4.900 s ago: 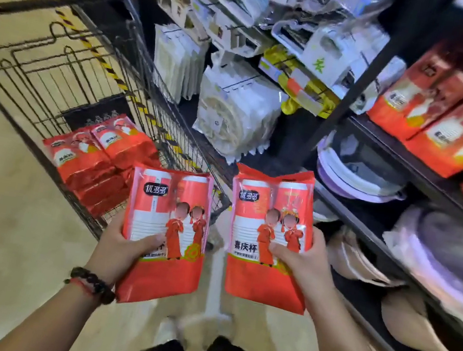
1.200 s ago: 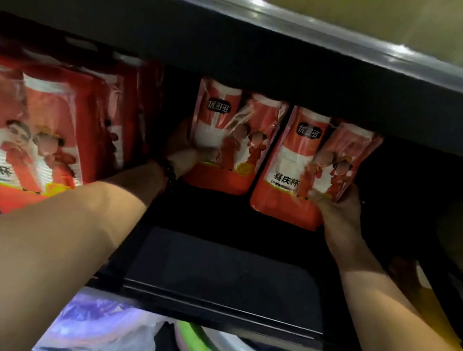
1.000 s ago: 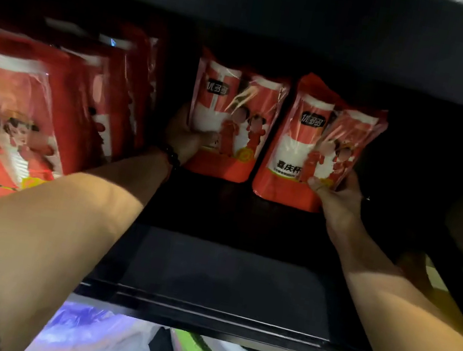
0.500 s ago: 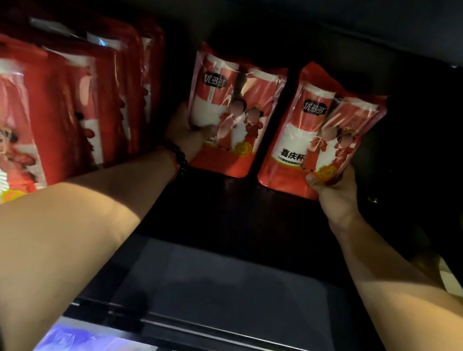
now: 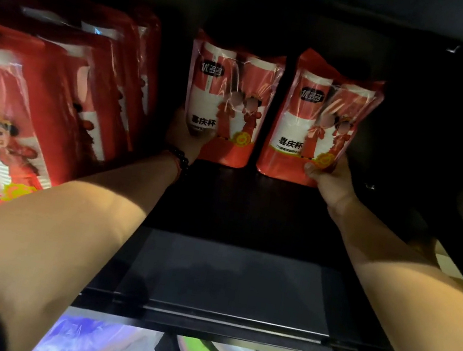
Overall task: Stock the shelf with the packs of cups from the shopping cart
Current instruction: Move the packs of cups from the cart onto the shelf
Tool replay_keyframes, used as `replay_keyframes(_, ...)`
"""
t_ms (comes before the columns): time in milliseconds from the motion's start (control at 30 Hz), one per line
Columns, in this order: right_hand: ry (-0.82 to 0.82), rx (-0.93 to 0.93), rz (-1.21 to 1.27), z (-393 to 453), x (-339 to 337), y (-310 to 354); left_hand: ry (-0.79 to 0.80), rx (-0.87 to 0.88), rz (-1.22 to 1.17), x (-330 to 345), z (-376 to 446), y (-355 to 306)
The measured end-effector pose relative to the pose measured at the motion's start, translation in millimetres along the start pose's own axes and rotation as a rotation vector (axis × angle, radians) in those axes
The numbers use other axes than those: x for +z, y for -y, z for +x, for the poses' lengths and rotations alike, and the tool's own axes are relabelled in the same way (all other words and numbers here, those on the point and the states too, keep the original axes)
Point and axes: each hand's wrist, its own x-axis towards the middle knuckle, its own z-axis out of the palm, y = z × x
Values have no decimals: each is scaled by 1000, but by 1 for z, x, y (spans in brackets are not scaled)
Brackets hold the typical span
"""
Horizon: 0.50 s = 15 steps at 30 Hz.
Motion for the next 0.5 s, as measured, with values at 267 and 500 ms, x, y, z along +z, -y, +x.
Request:
replay_keyframes(267, -92, 153, -204, -38, -9, 5, 116, -250, 170, -11, -40, -12)
replay_keyframes(500, 67, 146, -393, -144, -18, 36, 250, -339, 350, -53, -130, -66)
